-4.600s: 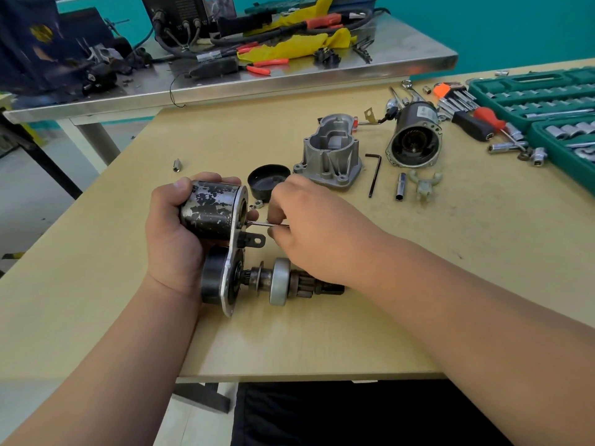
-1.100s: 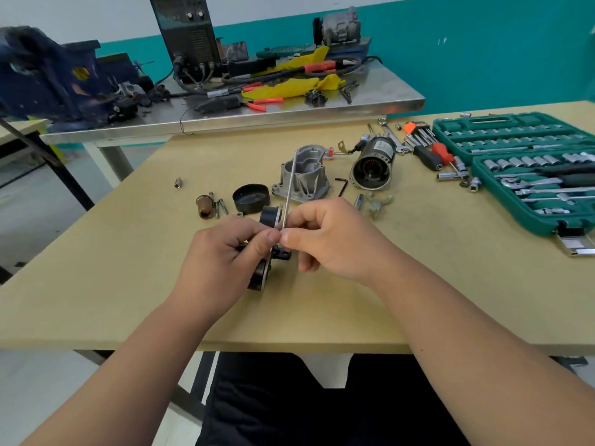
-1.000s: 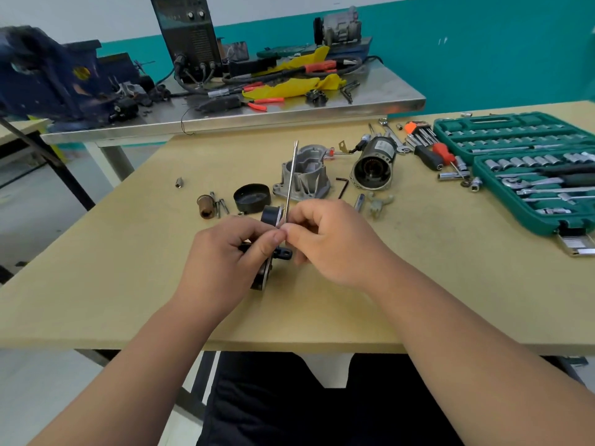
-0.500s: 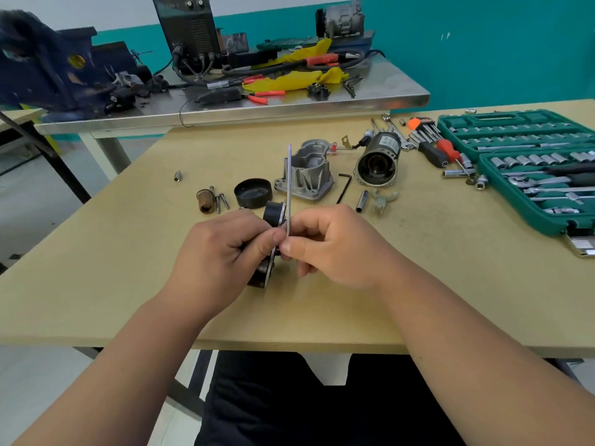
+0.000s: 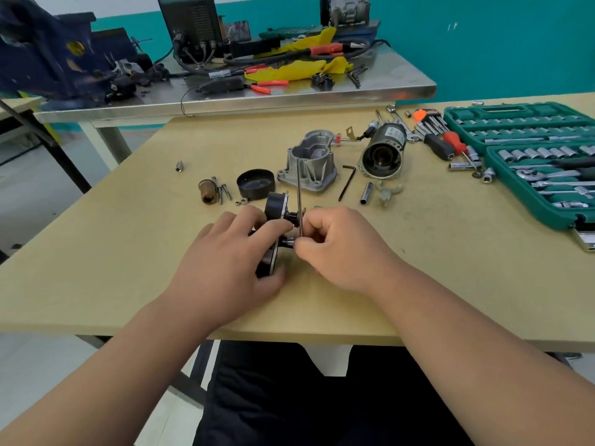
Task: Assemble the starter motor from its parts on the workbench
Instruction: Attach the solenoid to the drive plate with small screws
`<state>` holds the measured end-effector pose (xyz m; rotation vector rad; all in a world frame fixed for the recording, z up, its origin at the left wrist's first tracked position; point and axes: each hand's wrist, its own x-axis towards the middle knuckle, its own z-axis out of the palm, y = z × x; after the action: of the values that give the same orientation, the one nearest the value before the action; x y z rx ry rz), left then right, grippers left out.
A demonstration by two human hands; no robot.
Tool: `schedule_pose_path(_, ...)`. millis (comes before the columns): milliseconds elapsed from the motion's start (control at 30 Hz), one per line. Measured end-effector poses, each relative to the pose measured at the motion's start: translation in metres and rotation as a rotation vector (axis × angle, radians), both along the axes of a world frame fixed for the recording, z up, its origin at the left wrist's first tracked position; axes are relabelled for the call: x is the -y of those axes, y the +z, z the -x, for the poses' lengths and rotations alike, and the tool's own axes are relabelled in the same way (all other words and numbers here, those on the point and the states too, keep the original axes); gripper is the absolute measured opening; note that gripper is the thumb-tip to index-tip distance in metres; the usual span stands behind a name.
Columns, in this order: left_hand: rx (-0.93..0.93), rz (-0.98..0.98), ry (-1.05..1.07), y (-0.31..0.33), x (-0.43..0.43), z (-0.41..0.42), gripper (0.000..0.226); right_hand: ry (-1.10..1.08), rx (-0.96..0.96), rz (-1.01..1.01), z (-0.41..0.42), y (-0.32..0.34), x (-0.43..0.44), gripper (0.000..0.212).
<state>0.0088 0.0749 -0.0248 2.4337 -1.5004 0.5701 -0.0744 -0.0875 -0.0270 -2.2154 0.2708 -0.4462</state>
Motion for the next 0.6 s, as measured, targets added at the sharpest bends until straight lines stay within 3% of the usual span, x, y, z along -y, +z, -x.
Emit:
schedule_pose_path(67, -0.186, 0.182, 0.01, -0.006, 0.0, -0.001, 0.049, -0.01, 0.029, 0.034, -0.001, -0.001, -0.003, 0.028)
schedule_pose_path(167, -0.491, 0.389, 0.064, -0.012, -0.003, -0.007, 0.057, -0.017, 0.081, 0.087, -0.002, -0.001, -0.01, 0.031)
schedule_pose_path(400, -0.511, 0.386, 0.086, -0.018, -0.004, -0.008, 0.047, -0.047, 0.121, 0.251, -0.009, 0.001, -0.022, 0.034)
schedule_pose_path(600, -0.501, 0.381, 0.088, -0.02, -0.004, -0.01, 0.046, -0.015, 0.172, 0.373, -0.008, 0.003, -0.022, 0.019)
